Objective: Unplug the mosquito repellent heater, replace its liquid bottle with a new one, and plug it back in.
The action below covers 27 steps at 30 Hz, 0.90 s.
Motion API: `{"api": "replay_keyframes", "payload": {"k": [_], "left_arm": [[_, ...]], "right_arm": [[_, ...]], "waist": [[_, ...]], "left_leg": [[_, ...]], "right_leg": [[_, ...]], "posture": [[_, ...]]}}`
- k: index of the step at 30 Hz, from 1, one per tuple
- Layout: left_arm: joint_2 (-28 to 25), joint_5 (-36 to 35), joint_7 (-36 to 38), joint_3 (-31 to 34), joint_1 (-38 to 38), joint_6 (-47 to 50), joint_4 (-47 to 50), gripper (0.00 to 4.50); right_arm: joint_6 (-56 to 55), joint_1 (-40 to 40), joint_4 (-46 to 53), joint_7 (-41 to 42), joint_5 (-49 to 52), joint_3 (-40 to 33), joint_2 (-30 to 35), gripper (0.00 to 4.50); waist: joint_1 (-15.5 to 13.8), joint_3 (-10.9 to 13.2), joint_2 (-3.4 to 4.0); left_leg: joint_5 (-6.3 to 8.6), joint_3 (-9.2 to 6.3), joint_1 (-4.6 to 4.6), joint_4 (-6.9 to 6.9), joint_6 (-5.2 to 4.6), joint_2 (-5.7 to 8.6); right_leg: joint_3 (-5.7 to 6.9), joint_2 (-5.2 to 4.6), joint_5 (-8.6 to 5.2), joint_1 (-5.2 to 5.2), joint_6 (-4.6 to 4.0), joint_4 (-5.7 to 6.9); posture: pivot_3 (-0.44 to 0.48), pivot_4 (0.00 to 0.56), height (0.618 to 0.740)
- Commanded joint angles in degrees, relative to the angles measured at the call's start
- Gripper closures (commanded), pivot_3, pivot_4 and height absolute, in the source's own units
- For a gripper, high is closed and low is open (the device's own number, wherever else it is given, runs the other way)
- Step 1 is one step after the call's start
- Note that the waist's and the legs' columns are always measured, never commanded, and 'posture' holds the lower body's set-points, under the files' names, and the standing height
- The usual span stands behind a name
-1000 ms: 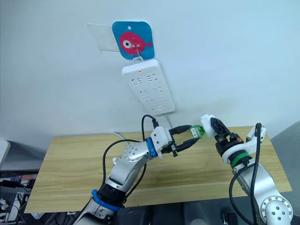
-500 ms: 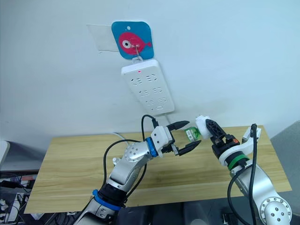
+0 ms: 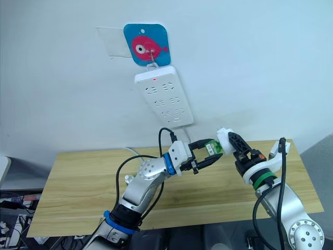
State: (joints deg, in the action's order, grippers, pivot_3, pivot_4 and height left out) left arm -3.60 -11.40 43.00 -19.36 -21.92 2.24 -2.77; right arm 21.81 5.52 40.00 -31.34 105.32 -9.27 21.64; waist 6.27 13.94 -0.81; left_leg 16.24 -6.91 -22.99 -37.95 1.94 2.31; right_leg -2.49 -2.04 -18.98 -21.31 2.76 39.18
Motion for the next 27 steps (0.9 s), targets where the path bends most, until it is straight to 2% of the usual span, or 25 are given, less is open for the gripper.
{"api": "replay_keyframes", "payload": {"k": [1, 5, 7, 10, 15, 18, 22, 27], "left_arm": [[0.68, -0.94, -0.15, 0.40, -0.19, -0.12, 1.72, 2.18], [-0.14, -0.72, 0.97, 0.53, -0.90, -1.00, 1.73, 2.18], [-0.93, -0.92, 2.19, 0.50, -0.89, -1.56, 1.91, 2.18], [-2.53, -1.45, 5.20, 0.34, -0.79, -2.72, 1.89, 2.18], [-4.76, -2.32, 9.76, 0.34, -0.65, -4.24, 1.42, 2.18], [-9.46, -3.43, 17.90, -0.34, 0.10, -8.13, 1.98, 2.18], [-12.55, -3.52, 22.19, -0.60, 0.48, -11.42, 1.32, 2.18], [-11.71, -2.87, 21.56, -0.16, -0.53, -12.45, 0.40, 2.18]], "right_arm": [[-0.23, 0.03, 2.85, 0.74, 1.40, -0.02, 0.35, 1.52], [1.27, 0.13, 2.44, 1.90, 1.79, 0.24, 1.92, 1.52], [2.53, 0.34, 1.96, 3.08, 3.06, 0.25, 3.40, 0.79], [7.81, 0.50, -0.87, 7.62, 6.71, -1.44, 9.28, 0.07], [17.80, -2.35, -9.61, 18.57, 7.68, -5.59, 15.71, 0.07], [35.22, -10.27, -25.08, 32.47, 7.68, -6.73, 25.81, 0.07], [50.27, -19.77, -37.92, 41.99, 7.68, -1.71, 32.03, 0.07], [57.85, -27.01, -43.09, 46.70, 7.68, 4.18, 35.51, 0.07]], "waist": [[0.00, 0.00, 0.00], [0.00, 0.00, 0.00], [0.02, 0.00, 0.00], [0.07, 0.00, 0.00], [0.16, 0.00, 0.00], [0.38, 0.03, 0.06], [0.27, 0.03, 0.08], [-0.17, 0.06, 0.04]], "left_leg": [[0.00, 0.00, 0.00, 0.00, 0.00, 0.00], [0.00, 0.01, 0.00, 0.00, 0.00, 0.00], [0.00, 0.01, 0.00, 0.00, 0.00, 0.00], [0.00, 0.03, 0.01, -0.01, -0.01, 0.00], [0.01, 0.04, 0.01, -0.04, -0.03, 0.00], [0.03, 0.27, 0.07, -0.07, -0.07, 0.00], [0.09, 0.51, 0.14, -0.02, -0.30, -0.13], [0.12, 0.48, -0.02, -0.09, -0.35, -0.07]], "right_leg": [[0.00, 0.00, 0.00, 0.00, 0.00, 0.00], [0.00, 0.00, 0.00, 0.00, 0.00, 0.00], [0.00, 0.00, 0.00, 0.00, 0.00, 0.01], [0.01, 0.01, 0.00, 0.00, 0.00, 0.01], [0.03, 0.01, 0.00, 0.04, 0.00, 0.00], [-0.04, 0.04, 0.03, 0.07, 0.03, 0.01], [-0.05, 0.09, 0.03, 0.09, 0.00, -0.06], [-0.04, -0.01, 0.03, 0.07, 0.00, -0.14]], "posture": [[-0.211, 0.247, 0.740], [-0.212, 0.248, 0.740], [-0.212, 0.248, 0.740], [-0.224, 0.252, 0.740], [-0.240, 0.254, 0.740], [-0.236, 0.257, 0.740], [-0.209, 0.258, 0.740], [-0.181, 0.262, 0.740]]}}
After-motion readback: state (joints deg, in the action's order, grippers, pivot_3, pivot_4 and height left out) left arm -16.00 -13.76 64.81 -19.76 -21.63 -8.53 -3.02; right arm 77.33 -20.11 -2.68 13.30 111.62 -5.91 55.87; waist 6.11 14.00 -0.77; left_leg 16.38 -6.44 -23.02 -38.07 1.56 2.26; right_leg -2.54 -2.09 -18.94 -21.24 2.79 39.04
